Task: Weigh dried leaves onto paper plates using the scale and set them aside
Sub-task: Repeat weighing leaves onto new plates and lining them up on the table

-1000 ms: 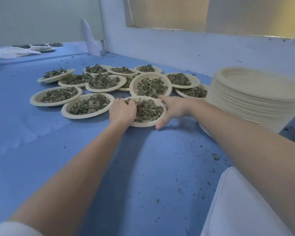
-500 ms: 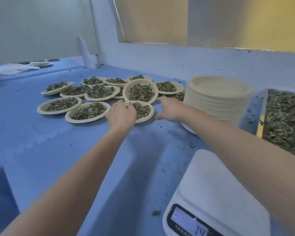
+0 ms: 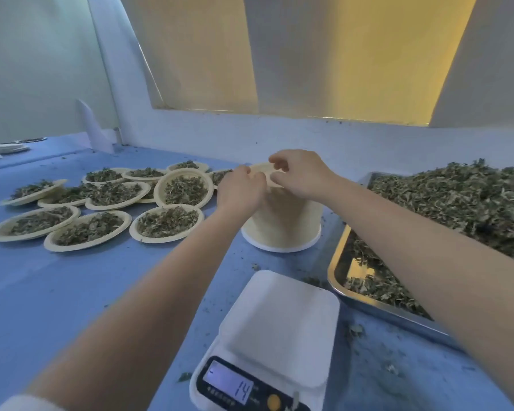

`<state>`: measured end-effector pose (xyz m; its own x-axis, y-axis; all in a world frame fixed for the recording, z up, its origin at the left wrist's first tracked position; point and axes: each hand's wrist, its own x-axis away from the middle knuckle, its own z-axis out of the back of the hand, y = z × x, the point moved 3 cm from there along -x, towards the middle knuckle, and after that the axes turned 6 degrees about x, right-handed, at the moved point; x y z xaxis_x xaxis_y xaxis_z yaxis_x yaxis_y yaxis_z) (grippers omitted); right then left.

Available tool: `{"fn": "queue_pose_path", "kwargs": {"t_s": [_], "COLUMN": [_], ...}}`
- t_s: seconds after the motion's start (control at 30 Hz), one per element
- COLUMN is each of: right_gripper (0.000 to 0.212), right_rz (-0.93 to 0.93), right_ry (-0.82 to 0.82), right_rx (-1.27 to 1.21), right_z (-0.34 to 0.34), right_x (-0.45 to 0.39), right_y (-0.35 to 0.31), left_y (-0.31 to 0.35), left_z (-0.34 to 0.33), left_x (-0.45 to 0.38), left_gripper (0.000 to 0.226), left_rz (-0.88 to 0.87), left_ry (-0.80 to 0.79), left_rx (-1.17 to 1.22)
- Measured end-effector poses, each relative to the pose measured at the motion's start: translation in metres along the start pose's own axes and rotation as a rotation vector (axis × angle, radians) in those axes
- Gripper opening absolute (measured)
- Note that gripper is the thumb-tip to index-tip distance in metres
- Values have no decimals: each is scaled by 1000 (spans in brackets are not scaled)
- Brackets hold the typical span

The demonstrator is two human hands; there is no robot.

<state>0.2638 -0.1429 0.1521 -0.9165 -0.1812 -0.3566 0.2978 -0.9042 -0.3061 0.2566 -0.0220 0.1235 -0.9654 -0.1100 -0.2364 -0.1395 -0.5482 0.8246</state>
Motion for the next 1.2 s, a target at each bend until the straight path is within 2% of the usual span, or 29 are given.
{"fn": "queue_pose_path", "kwargs": {"t_s": [0.13,0.2,0.27,0.4,0.5,0.63,0.8,1.03,1.2], "right_gripper": [37,16,30,35,37,37,34,30,31], "right_rz": [-205,-335,-410,-417,-400,-399,-407,-361,-289], "right_ry": [-7,-57,-110,-106,-56,-13,97,145,140], "right_rx": [89,70,-51,-257,-267,-298,-363,-352,-352], "right_z": [1,-1,-6,-15,-17,-15,6,31,23], "right_x": [-5,-6,-6,-5,-4,-4,-2,41,106], "right_y": [43,57,67,77,75,71,61,36,10], "left_y": [8,6,2,-4,-4,0,22,38,13], "left_z": [-25,-34,-38,-42,-42,-38,-19,6,22], "left_x": [-16,-23,-30,-38,-42,-47,-44,8,69], "left_gripper": [66,69,61,50,39,41,41,37,42], "left_rz": [107,165,198,198,159,190,136,61,57], "left_ry": [-30,-45,-27,41,82,57,117,114,101], "left_rx": [36,82,88,56,-1,-47,-56,61,124]}}
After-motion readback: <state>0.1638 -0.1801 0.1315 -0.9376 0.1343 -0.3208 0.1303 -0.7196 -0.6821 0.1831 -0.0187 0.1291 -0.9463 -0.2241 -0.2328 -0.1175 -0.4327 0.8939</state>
